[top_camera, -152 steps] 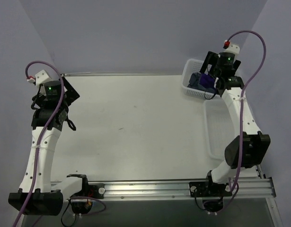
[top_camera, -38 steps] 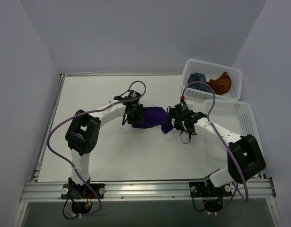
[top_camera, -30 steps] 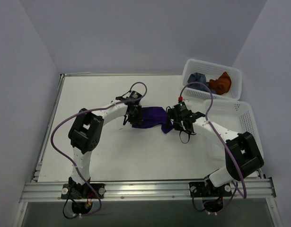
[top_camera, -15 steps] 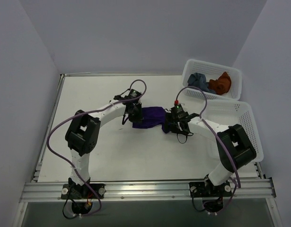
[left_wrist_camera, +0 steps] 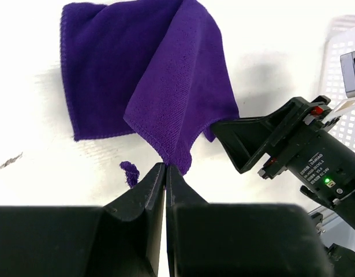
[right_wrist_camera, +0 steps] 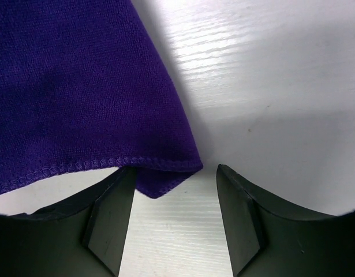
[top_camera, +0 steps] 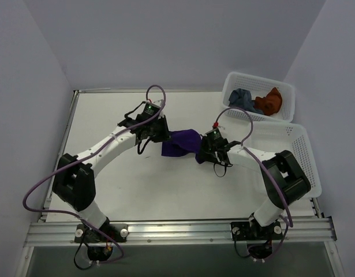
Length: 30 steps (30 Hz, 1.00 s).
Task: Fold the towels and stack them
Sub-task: Flatten out the towel at the center of the board.
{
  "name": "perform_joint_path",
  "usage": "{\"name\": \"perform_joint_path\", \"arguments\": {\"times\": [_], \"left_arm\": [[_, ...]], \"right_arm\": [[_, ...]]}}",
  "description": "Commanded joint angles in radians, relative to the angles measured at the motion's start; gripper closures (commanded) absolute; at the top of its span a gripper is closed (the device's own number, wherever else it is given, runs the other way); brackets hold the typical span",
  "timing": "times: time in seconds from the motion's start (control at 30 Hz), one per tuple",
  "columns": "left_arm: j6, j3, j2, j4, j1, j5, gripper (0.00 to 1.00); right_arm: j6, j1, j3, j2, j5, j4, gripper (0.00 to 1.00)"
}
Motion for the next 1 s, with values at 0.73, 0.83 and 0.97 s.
{"name": "perform_joint_path", "arguments": {"times": [0.73,0.83,0.97], "left_arm": [[-0.098,-0.186,-0.313,-0.061,0.064,-0.197,0.98],[-0.09,-0.183,-0.33,-0.063,0.076,-0.188,0.98],[-0.081,-0.184,-0.365,-0.069,0.081,-0.206,0.98]], "right_arm": [[-0.014,0.216,-0.055,0.034,0.12,0.093,0.94],[-0.106,0.236,-0.064,-0.029,0.128,0.152,1.0],[-0.218,0.242,-0.048,-0.128,0.131,0.159,1.0]]}}
